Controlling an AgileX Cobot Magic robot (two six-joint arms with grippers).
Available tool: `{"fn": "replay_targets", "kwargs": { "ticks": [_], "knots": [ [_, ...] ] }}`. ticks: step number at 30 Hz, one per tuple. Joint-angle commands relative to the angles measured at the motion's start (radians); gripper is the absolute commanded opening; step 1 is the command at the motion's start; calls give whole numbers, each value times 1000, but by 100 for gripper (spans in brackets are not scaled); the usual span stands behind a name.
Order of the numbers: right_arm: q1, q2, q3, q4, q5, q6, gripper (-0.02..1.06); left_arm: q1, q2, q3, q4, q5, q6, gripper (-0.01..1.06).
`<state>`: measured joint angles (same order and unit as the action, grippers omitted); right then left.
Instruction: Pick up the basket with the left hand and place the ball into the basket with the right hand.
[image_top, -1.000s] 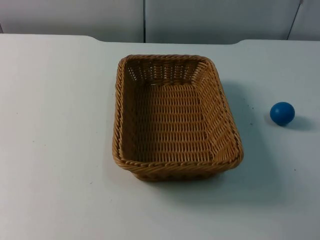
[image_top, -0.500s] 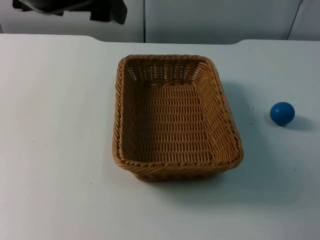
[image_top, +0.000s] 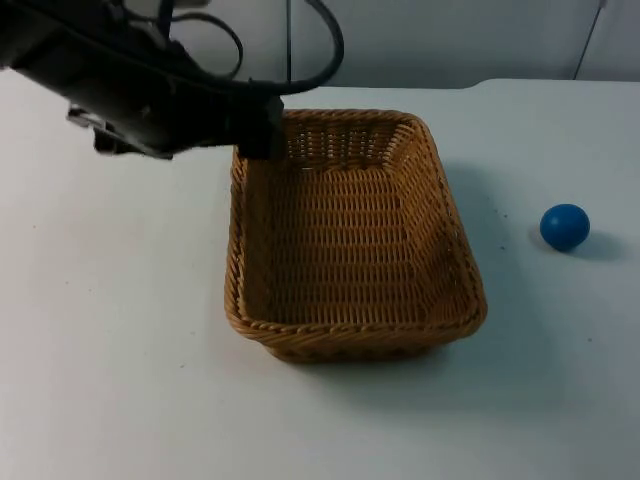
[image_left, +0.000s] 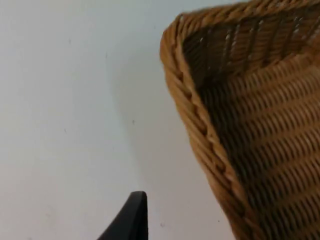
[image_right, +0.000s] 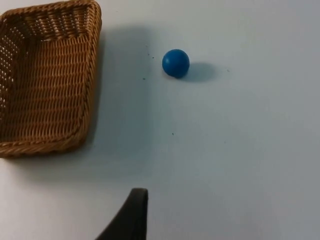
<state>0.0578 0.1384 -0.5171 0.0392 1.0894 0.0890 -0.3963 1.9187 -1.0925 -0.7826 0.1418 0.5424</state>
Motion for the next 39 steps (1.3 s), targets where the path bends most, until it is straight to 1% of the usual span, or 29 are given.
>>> {"fn": "replay_targets", "kwargs": {
  "ticks": [1,2,4,5,6,8,12,15,17,20,23,25,26,27,28,29,30,32,33,39],
  "knots": [
    [2,3,4,4,-11,-11,100,-7,32,-3,-82,-15,-3,105],
    [2,3,4,4,-11,-11,100,-7,66,-9,-120,-15,-3,105],
    [2,3,4,4,-11,-11,100,-7,104,-36,-151,21,-3,105],
    [2,3,4,4,-11,-11,100,-7,121,-54,-159,44,-3,105],
    [2,3,4,4,-11,-11,100,-7,121,-54,-159,44,-3,105],
    [2,3,4,4,-11,-11,100,-7,150,-87,-176,70,-21,105],
    [2,3,4,4,-11,-11,100,-10,190,-135,-180,106,-55,105],
    [2,3,4,4,-11,-11,100,-28,219,-168,-180,123,-82,105],
    [2,3,4,4,-11,-11,100,-28,232,-175,-180,128,-91,105],
    [2,3,4,4,-11,-11,100,-30,268,-201,-172,165,-109,105],
    [2,3,4,9,-11,-17,100,-30,281,-214,-172,172,-117,105],
    [2,3,4,9,-11,-17,100,-30,293,-221,-172,181,-128,103],
    [2,3,4,9,-11,-17,100,-30,297,-225,-172,185,-133,100],
    [2,3,4,9,-11,-17,100,-30,299,-225,-172,188,-135,91],
    [2,3,4,9,-11,-17,100,-30,299,-225,-172,188,-135,91],
    [2,3,4,9,-11,-17,100,-29,299,-225,-172,190,-141,64],
    [2,3,4,9,-11,-17,100,-28,299,-225,-172,190,-149,55],
    [2,3,4,9,-11,-17,100,-27,299,-225,-172,192,-212,-1],
    [2,3,4,9,-11,-17,100,-26,299,-225,-168,192,-222,1],
    [2,3,4,9,-11,-17,100,-26,299,-229,-167,194,-232,0]
  ]
}}
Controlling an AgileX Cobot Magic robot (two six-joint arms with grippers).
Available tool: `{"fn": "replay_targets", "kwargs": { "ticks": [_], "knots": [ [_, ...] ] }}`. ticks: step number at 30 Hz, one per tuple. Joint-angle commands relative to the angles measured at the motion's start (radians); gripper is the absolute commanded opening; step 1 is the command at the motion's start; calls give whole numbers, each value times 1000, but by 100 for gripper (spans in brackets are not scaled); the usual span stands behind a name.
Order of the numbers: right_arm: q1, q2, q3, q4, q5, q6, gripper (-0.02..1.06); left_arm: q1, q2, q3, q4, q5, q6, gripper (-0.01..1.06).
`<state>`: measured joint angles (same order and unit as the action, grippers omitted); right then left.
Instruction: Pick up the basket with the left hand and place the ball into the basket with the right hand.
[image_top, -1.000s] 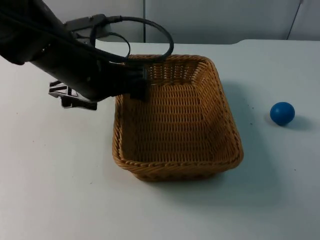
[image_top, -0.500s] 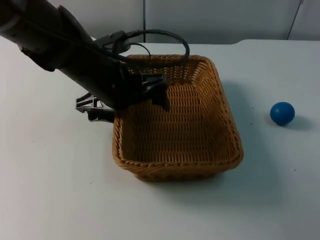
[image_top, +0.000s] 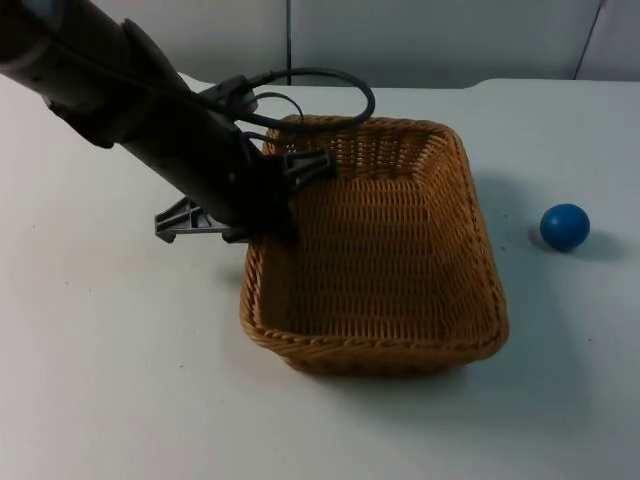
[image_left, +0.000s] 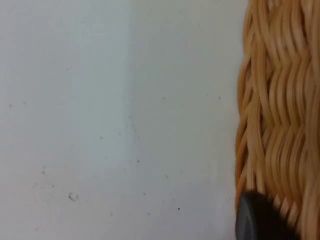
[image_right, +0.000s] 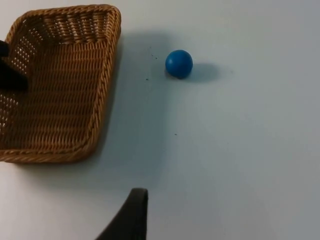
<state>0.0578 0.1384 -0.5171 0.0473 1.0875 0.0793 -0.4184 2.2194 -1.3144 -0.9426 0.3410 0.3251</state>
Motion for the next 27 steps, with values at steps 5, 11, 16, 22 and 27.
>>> {"fn": "replay_targets", "kwargs": {
  "ticks": [5,11,16,22,27],
  "knots": [
    [2,3,4,1,-9,-9,100,-4,-6,-38,-23,-12,-15,0],
    [2,3,4,1,-9,-11,100,-4,-39,-91,-20,53,-14,0],
    [2,3,4,1,-9,-11,100,18,-95,-98,-16,80,-9,0],
    [2,3,4,1,-9,-11,100,46,-170,-97,-18,142,-50,0],
    [2,3,4,1,-9,-11,100,57,-221,-97,90,172,-179,0]
  ]
}}
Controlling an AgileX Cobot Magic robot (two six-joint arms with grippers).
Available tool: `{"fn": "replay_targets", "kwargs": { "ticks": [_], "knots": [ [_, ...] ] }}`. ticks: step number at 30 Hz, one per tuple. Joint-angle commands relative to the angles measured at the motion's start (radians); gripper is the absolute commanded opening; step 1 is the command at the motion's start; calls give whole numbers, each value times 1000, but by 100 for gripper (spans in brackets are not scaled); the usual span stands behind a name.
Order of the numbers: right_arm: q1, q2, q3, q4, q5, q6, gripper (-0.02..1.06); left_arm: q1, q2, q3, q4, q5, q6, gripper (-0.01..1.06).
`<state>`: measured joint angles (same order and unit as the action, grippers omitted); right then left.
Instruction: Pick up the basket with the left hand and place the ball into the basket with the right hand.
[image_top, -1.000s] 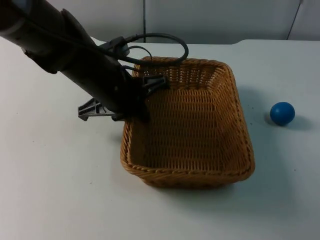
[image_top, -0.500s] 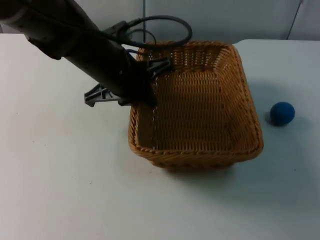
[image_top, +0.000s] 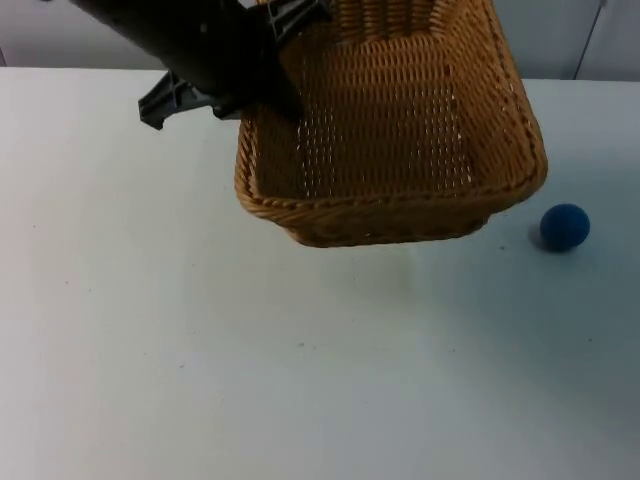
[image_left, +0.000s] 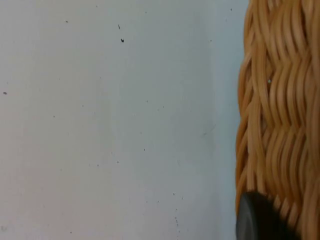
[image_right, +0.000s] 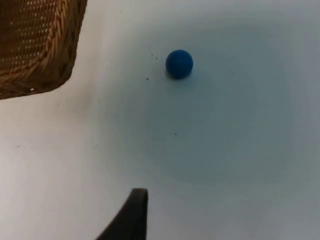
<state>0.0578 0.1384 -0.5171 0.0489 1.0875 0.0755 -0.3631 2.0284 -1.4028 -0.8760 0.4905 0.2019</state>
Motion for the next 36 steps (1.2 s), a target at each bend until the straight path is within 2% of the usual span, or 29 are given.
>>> {"fn": "replay_targets", "kwargs": {
  "ticks": [1,2,3,7,11,22,36],
  "knots": [
    [2,3,4,-1,-9,-7,100,2,-38,-9,85,36,-102,0],
    [2,3,4,-1,-9,-7,100,2,-46,-9,147,60,-156,0],
    [2,3,4,-1,-9,-7,100,2,-46,-9,147,60,-156,0],
    [2,3,4,-1,-7,-7,100,2,-64,-9,338,163,-313,0],
    [2,3,4,1,-7,-3,100,2,-88,-9,395,195,-363,0],
    [2,3,4,1,-7,-1,100,2,-133,-9,408,193,-389,0],
    [2,3,4,1,-7,-1,100,2,-162,-18,359,188,-389,0]
  ]
}}
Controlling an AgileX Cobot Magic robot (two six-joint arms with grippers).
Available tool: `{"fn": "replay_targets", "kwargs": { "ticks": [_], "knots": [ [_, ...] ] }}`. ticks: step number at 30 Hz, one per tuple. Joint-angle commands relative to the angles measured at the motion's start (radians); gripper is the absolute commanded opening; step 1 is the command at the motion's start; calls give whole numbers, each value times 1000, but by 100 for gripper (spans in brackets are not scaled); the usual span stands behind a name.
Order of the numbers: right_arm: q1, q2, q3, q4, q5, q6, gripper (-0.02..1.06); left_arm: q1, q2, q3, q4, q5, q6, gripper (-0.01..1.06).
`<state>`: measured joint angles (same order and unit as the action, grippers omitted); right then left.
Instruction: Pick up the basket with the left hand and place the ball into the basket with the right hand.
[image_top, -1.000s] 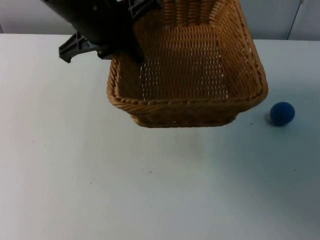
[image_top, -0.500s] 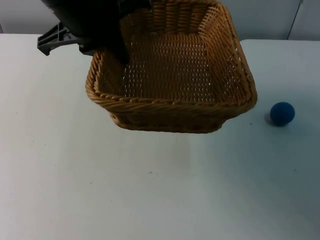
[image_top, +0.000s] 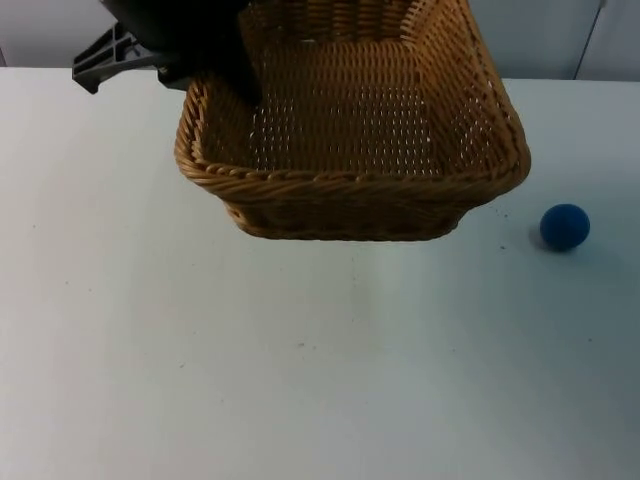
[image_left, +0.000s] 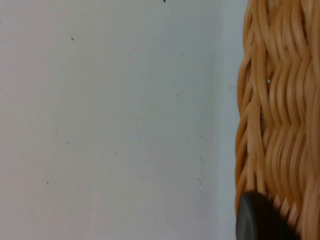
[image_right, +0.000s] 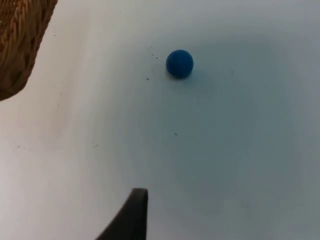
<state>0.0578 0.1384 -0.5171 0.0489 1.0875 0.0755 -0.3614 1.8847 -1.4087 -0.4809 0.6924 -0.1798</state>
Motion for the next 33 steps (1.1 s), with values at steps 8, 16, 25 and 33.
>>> {"fn": "replay_targets", "kwargs": {
  "ticks": [8,16,25,33],
  "knots": [
    [2,82,-11,-39,-33,2,100,0,-18,-12,-35,-14,-3,0],
    [2,324,-125,-78,-227,30,100,0,-18,-12,-35,-6,-3,0],
    [2,659,-242,-153,-410,23,100,0,-18,-12,-32,-6,-3,0],
    [2,873,-346,-155,-554,23,100,0,-18,-12,-26,-14,-3,0]
  ]
}}
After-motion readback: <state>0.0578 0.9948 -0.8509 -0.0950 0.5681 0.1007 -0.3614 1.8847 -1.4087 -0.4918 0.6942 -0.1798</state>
